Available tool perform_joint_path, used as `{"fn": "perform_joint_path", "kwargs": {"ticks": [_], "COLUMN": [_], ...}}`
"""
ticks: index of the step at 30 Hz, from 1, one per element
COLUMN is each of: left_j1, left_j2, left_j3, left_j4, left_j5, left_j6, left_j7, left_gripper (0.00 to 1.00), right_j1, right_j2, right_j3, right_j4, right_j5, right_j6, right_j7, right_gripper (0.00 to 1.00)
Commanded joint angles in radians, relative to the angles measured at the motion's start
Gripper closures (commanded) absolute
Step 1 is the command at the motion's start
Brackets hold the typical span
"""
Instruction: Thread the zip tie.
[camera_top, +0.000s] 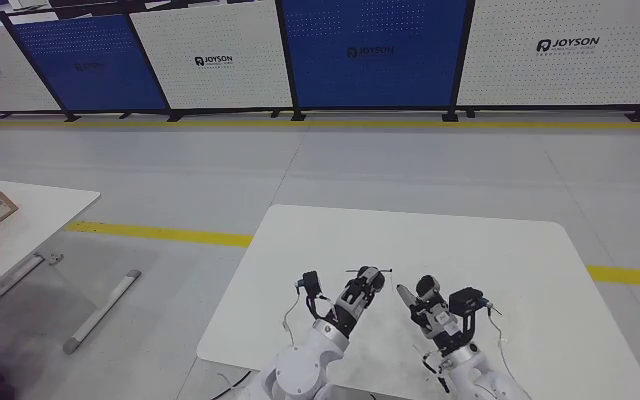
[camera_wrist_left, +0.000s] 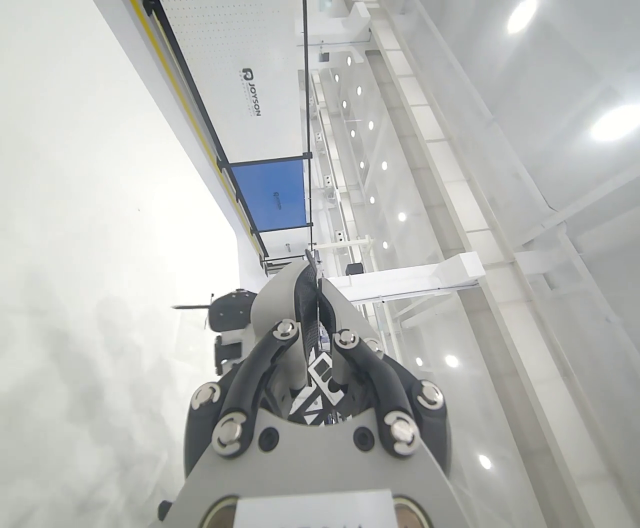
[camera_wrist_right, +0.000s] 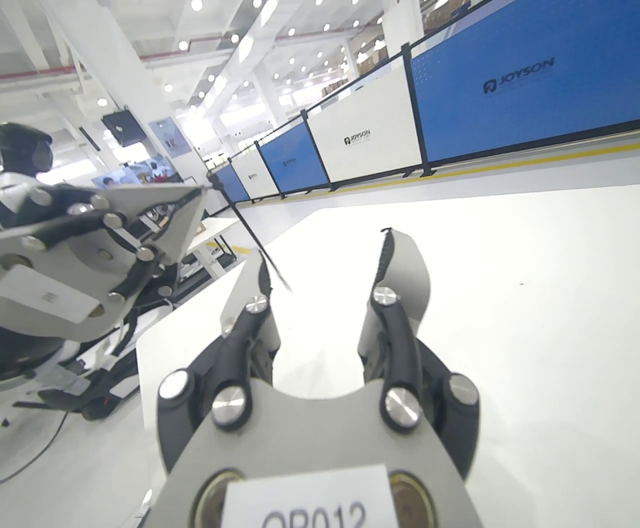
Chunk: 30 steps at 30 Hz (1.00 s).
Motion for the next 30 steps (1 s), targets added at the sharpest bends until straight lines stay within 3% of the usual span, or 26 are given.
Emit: {"fn": "perform_joint_path", "kwargs": {"ticks": [1,7,10,18,22,25,30], "left_j1": [0.0,0.003,0.002,0.002,-0.001,-0.004,-0.001], "left_j2": [0.0,0.003,0.004,0.004,0.003,0.001,-0.001], "left_j3": [-0.008,-0.024,-0.017,-0.017,-0.016,-0.022,-0.044], "left_j4": [0.006,0.027,0.036,0.036,0.047,0.061,0.069], "left_j5": [0.003,0.039,0.105,0.105,0.103,0.09,0.081], "left_j6": [0.006,0.036,0.057,0.057,0.058,0.068,0.069], "left_j7": [0.009,0.037,0.056,0.056,0.056,0.082,0.125], "left_gripper": [1.0,1.0,1.0,1.0,1.0,1.0,1.0], "right_j1": [-0.025,-0.103,-0.103,-0.103,-0.095,-0.096,-0.131], "right_j2": [0.006,0.028,0.028,0.028,0.026,0.024,0.04], "right_j3": [0.027,0.109,0.109,0.109,0.079,0.093,0.185], "right_j4": [-0.025,-0.092,-0.092,-0.092,-0.092,-0.093,-0.123], "right_j5": [0.02,0.07,0.07,0.07,0.057,0.169,0.314], "right_j6": [0.0,0.0,0.0,0.0,0.0,0.0,0.0], "right_j7": [-0.031,-0.131,-0.131,-0.131,-0.096,-0.12,-0.159], "right_gripper": [0.0,0.0,0.0,0.0,0.0,0.0,0.0]}}
